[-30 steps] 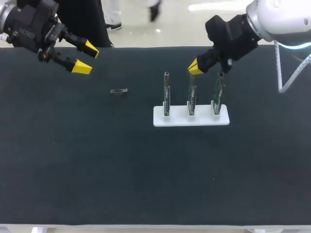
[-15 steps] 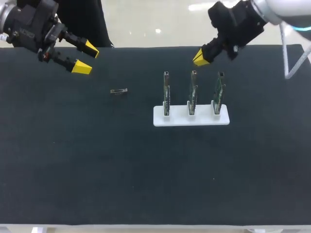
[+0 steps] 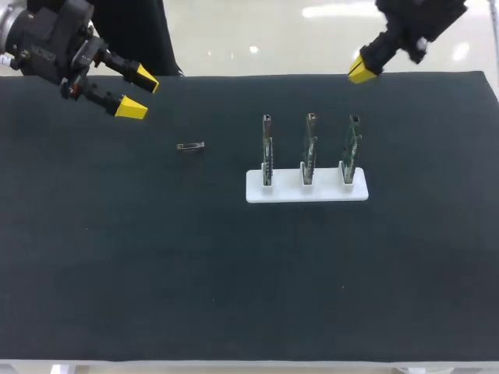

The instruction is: Pick up the optical module with the left hand, and insert it into the network port with the right hand.

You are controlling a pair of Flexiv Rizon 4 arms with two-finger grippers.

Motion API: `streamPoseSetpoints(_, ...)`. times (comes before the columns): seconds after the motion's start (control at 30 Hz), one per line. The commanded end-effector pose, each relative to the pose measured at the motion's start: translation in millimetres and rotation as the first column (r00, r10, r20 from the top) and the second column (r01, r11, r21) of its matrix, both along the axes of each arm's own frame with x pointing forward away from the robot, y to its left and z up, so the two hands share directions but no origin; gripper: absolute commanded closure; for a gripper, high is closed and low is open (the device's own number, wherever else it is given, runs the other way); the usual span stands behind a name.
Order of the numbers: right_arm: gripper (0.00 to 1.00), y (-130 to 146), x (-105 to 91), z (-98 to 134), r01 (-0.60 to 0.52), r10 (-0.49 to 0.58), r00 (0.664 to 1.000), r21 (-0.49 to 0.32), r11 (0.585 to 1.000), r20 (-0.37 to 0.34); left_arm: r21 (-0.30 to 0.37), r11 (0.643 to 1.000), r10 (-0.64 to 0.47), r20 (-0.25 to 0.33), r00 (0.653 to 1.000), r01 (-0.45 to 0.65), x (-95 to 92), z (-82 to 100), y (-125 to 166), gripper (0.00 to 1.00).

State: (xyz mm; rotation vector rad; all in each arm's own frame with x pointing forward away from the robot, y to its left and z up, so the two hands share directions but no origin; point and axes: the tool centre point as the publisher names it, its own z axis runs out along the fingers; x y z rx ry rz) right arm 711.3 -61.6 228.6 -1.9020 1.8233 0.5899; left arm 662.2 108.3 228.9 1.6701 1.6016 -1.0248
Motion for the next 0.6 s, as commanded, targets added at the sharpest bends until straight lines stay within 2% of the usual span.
streamPoseSetpoints(0.03,1.0,-24.4,-6.3,10.0,0.001,-0.001,1.0,0.006,1.0,0.001,0.003,1.0,0.0,-0.001,1.0,0.0,0.6,0.2,-0.6,0.0)
streamPoseSetpoints(0.37,1.0,-89.1,-9.0,14.7,0.045,-0.045,0.999,0.045,0.998,0.007,0.003,1.0,0.0,-0.001,1.0,0.0,0.6,0.2,-0.6,0.0)
streamPoseSetpoints(0.6,1.0,-114.6,-11.3,17.2,0.101,-0.102,0.995,0.069,0.993,0.015,0.003,1.0,0.0,-0.001,1.0,0.0,0.6,0.2,-0.6,0.0)
